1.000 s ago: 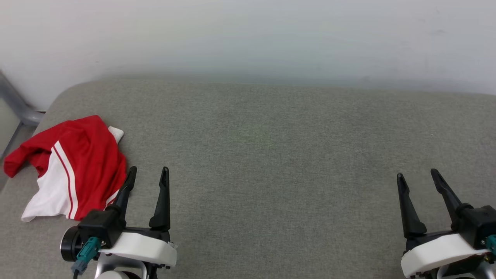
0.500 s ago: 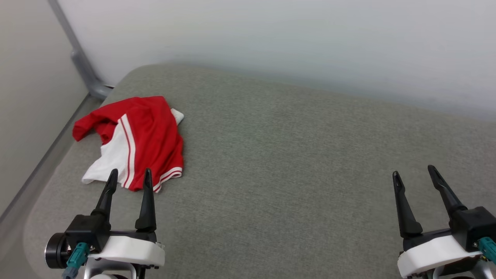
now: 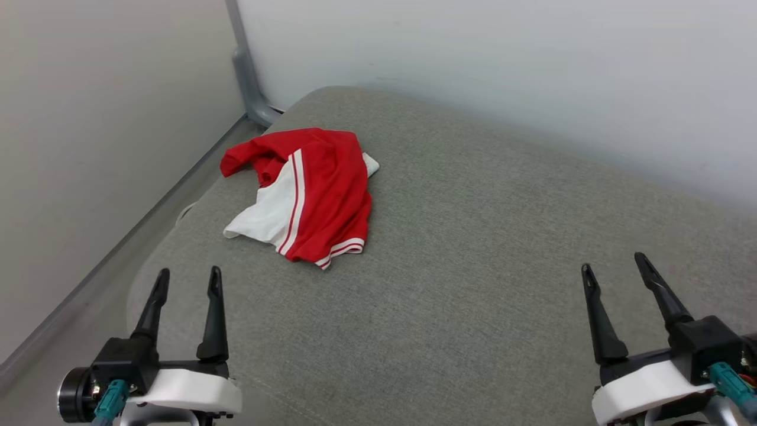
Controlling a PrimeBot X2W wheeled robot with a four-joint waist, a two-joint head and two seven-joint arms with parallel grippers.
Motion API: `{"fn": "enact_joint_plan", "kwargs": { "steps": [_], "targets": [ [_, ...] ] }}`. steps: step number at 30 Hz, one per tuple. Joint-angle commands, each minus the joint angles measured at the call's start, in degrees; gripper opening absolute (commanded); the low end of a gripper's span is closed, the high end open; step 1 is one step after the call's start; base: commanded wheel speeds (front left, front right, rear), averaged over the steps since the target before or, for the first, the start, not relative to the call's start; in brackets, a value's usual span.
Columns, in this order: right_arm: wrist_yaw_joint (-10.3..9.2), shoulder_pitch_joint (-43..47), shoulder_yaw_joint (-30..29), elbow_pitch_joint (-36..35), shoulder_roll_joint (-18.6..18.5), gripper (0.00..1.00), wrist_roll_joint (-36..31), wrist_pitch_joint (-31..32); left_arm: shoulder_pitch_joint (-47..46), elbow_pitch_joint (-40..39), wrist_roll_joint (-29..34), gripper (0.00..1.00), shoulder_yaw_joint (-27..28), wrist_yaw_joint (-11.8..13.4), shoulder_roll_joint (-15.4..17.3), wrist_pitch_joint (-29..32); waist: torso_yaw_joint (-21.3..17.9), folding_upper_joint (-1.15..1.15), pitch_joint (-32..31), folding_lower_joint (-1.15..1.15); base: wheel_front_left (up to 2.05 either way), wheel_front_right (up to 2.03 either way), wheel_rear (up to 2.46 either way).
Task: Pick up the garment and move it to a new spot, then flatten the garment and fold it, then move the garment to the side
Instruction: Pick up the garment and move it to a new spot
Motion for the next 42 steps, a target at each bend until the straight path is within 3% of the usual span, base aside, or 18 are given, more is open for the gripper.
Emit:
{"fn": "enact_joint_plan", "kwargs": {
  "steps": [1, 13, 19, 22, 29, 42],
  "targets": [
    [-0.04, -0.86, 0.51, 0.34, 0.08, 1.00, 0.10, -0.14, 0.49, -0.06, 0.29, 1.00, 0.52, -0.27, 0.00, -0.14, 1.18, 0.00, 0.19, 0.00, 0.00, 0.00, 0.00],
    [-0.04, -4.55, 1.84, 2.77, 0.06, 1.00, -0.93, 0.04, -2.28, 0.11, -1.35, 1.00, 3.65, -1.16, -0.54, -0.14, 1.95, 0.00, 2.83, 0.00, 0.00, 0.00, 0.00],
    [-0.04, -3.59, 0.30, 1.14, -0.05, 1.00, -1.77, 0.81, -8.78, 6.34, -2.81, 1.00, 1.50, -2.31, 0.55, -0.14, 1.59, 0.00, 4.30, 0.00, 0.00, 0.00, 0.00],
    [-0.04, -4.46, 0.77, -0.35, -0.59, 1.00, -2.15, 1.93, -13.70, 10.27, -4.55, 1.00, 0.68, -2.60, 2.26, 0.77, -0.69, 0.00, 6.45, 0.00, 0.00, 0.00, 0.00],
    [-0.05, -6.60, 0.85, -3.38, -2.35, 1.00, -2.26, 4.19, -25.15, 18.80, -11.70, 1.00, -1.60, -2.93, 8.99, 8.31, -7.09, 0.00, 12.76, 0.00, 0.00, 0.00, 0.00],
    [-0.04, -10.97, 0.11, -6.03, -4.00, 1.00, -1.87, 4.83, -39.22, 30.94, -32.49, 1.00, -12.91, -2.98, 24.63, 36.55, -14.33, 0.00, 24.16, 0.00, 0.00, 0.00, 0.00]
  ]
}}
